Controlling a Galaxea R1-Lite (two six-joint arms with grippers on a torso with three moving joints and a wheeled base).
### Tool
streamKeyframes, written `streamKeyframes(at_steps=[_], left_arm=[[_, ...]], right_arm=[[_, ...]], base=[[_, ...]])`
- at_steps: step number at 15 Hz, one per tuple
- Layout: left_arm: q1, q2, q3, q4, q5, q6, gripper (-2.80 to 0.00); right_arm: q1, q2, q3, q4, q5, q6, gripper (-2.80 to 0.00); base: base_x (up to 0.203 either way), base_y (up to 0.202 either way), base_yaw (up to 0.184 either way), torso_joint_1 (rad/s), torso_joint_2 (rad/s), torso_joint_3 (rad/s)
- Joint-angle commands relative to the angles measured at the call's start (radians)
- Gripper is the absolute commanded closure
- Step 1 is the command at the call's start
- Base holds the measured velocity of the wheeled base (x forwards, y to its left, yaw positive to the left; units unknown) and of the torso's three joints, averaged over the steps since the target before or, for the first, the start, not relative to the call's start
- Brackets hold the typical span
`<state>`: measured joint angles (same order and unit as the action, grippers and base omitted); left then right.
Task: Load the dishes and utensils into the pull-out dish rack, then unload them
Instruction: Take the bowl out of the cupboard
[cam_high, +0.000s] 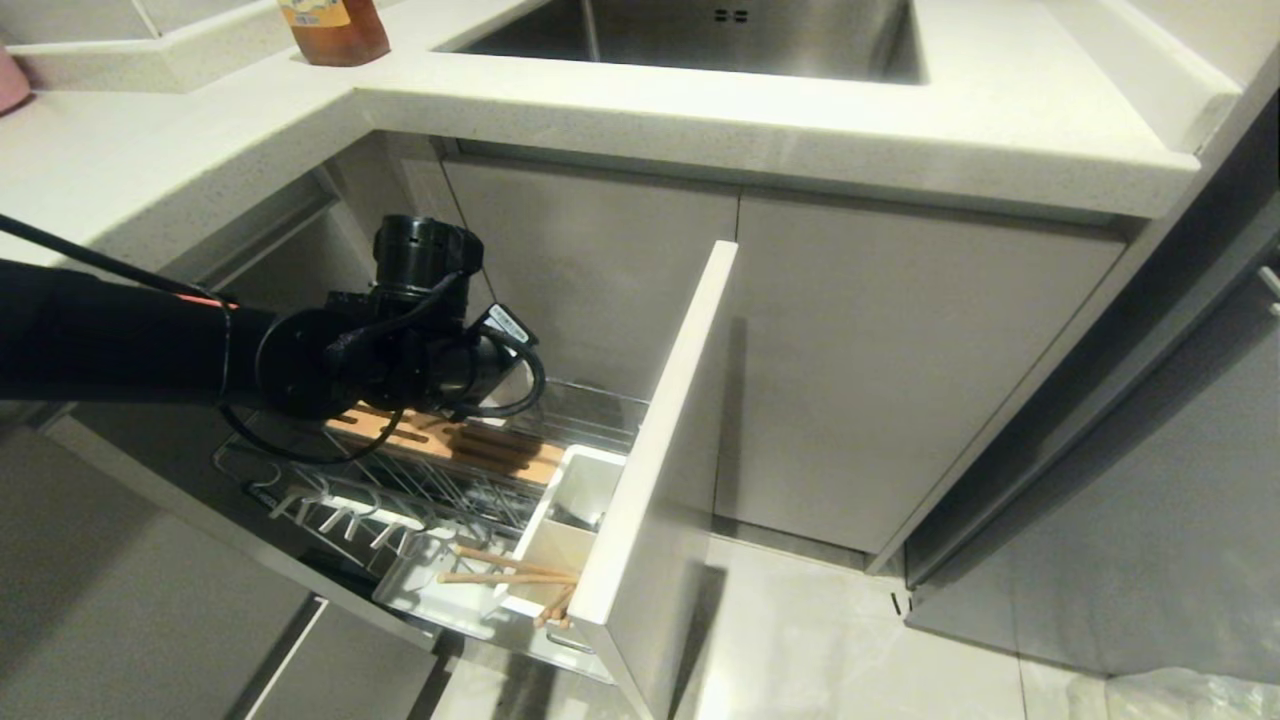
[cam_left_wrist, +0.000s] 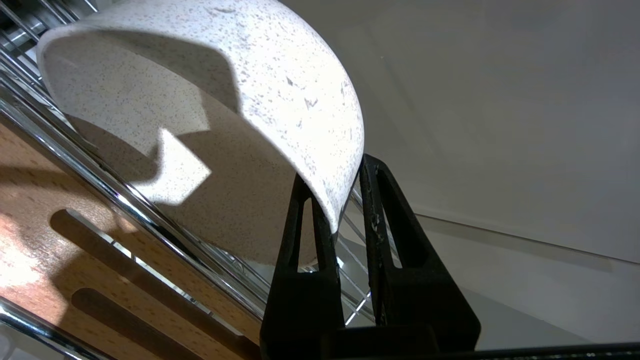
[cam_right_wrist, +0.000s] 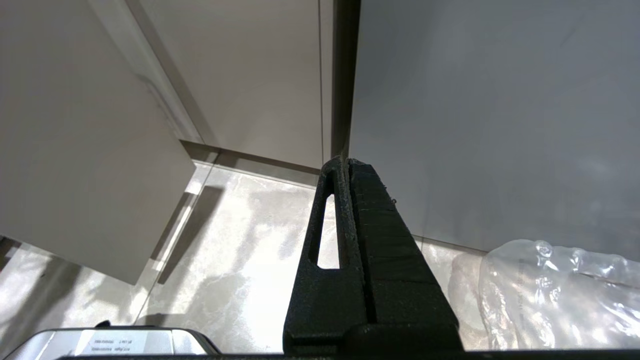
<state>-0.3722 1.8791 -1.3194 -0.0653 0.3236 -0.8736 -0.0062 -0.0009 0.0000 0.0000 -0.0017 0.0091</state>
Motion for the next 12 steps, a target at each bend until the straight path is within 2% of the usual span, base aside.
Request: streamKeyframes(at_steps=[1, 10, 12], left_arm=[[-0.008, -0.017, 0.003, 0.003, 0.005, -0.007, 0.00], [-0.053, -0.260, 0.025, 0.018, 0.005, -0.007, 0.00], [-0.082, -0.311, 0.036, 0.029, 0.006, -0.006, 0.00]], right_arm=[[0.000, 0.001, 0.000, 0.000, 0.000, 0.000, 0.00], [0.000, 0.001, 0.000, 0.000, 0.000, 0.000, 0.00], [0.000, 0.001, 0.000, 0.000, 0.000, 0.000, 0.00]], base=[[0.000, 0.000, 0.000, 0.000, 0.00, 0.000], [0.000, 0.000, 0.000, 0.000, 0.00, 0.000], [0.000, 0.000, 0.000, 0.000, 0.00, 0.000]])
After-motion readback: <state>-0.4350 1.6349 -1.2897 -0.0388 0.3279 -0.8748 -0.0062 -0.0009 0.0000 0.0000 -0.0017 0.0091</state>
